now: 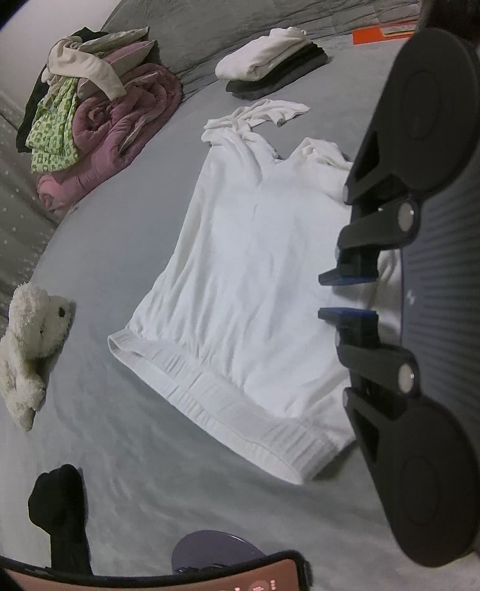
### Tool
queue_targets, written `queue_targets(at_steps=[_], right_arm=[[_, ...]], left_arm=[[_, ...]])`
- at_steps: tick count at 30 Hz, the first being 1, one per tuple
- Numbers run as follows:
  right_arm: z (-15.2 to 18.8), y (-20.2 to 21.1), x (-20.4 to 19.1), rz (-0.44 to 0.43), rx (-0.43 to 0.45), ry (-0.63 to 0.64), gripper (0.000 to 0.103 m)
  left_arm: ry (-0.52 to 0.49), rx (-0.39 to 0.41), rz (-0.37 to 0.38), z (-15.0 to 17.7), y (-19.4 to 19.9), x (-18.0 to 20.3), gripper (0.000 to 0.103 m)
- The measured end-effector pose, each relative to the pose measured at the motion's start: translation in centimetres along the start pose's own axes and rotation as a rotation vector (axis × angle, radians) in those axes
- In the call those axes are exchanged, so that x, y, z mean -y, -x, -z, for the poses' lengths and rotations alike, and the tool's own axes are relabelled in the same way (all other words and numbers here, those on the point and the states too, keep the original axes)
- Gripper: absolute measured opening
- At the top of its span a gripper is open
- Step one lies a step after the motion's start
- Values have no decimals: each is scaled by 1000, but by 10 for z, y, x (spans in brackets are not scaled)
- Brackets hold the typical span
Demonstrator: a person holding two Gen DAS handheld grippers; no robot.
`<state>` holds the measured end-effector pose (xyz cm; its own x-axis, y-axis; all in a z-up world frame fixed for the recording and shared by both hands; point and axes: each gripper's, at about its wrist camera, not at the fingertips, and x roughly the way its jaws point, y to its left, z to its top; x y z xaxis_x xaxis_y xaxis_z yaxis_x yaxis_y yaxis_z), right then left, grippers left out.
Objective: Fold clothes
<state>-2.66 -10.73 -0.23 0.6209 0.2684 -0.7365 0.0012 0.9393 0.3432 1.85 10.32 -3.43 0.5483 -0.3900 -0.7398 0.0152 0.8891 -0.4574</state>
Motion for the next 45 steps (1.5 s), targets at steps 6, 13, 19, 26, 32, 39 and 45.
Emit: queue_targets(at_steps=[6, 13, 19, 26, 32, 39, 45], right_arm=[[-7, 47, 43, 74, 109, -53, 6], [-2, 76, 77, 34, 127, -112, 6], [9, 73, 61, -67, 75, -23, 15], [10, 73, 99, -56, 112, -157, 49], [17, 46, 108, -42, 11, -204, 40], [10, 47, 98, -27, 80, -172, 4], [-11, 72, 87, -70, 245, -138, 3]], left_arm=[[-1, 8, -13, 1, -1, 2, 13], [-36, 10, -24, 7, -1, 9, 11], [-62, 28, -59, 11, 1, 16, 11], [-93, 49, -52, 15, 9, 24, 11], [-155, 32, 66, 25, 15, 42, 12], [-231, 19, 182, 40, 14, 70, 31], [-219, 48, 240, 38, 16, 74, 36]])
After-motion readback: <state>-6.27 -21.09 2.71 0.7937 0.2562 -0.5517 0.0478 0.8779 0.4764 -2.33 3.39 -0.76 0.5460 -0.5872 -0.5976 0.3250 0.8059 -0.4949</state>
